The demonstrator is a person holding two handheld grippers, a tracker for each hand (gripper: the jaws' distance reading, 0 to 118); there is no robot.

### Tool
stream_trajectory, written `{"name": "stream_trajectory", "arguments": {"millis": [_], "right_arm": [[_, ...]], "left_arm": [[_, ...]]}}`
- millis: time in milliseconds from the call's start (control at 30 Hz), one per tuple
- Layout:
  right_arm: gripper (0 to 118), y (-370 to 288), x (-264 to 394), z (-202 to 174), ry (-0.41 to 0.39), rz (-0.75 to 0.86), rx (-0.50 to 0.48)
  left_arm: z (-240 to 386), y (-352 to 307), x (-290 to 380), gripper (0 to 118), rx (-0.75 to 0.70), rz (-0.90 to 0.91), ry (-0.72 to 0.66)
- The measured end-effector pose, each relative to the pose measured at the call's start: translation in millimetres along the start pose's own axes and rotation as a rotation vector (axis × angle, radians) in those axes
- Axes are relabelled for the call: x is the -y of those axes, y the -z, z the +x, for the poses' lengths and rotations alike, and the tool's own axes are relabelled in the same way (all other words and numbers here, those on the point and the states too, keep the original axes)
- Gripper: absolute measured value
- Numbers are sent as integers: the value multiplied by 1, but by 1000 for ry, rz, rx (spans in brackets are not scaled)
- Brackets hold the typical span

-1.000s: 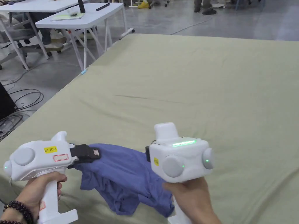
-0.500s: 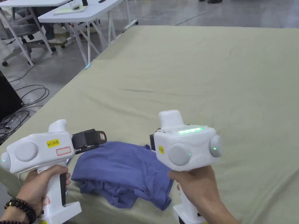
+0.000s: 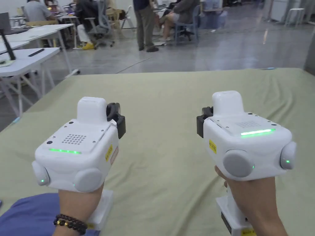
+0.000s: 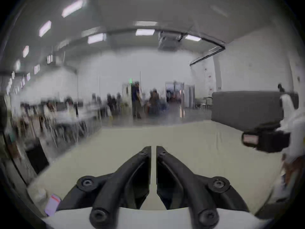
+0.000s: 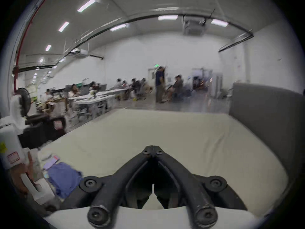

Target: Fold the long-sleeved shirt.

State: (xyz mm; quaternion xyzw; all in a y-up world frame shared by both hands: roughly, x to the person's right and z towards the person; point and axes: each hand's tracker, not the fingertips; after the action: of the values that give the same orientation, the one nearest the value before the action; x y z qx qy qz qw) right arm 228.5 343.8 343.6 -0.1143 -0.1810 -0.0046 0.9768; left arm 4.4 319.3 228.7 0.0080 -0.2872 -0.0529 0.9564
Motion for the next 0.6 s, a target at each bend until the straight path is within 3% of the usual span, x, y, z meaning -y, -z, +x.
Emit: {"name": "stream_trajectory", "arguments": {"millis": [167, 267, 333, 433, 600], "right_arm": [[0, -51, 35, 61, -2, 127, 161], [0, -65, 59, 86, -60, 128, 188], [0, -69, 73, 97, -22, 145, 220], [0, -73, 88, 106, 64, 144, 240], [0, -76, 99, 97, -23, 131, 270]], "left_arm": [[65, -14, 14, 0, 8, 17, -35], [88, -29, 35, 0, -5, 24, -60], [99, -41, 46, 0, 4, 30, -57], [109, -56, 58, 0, -3, 25, -21], [109, -58, 52, 0, 29, 11, -62]]}}
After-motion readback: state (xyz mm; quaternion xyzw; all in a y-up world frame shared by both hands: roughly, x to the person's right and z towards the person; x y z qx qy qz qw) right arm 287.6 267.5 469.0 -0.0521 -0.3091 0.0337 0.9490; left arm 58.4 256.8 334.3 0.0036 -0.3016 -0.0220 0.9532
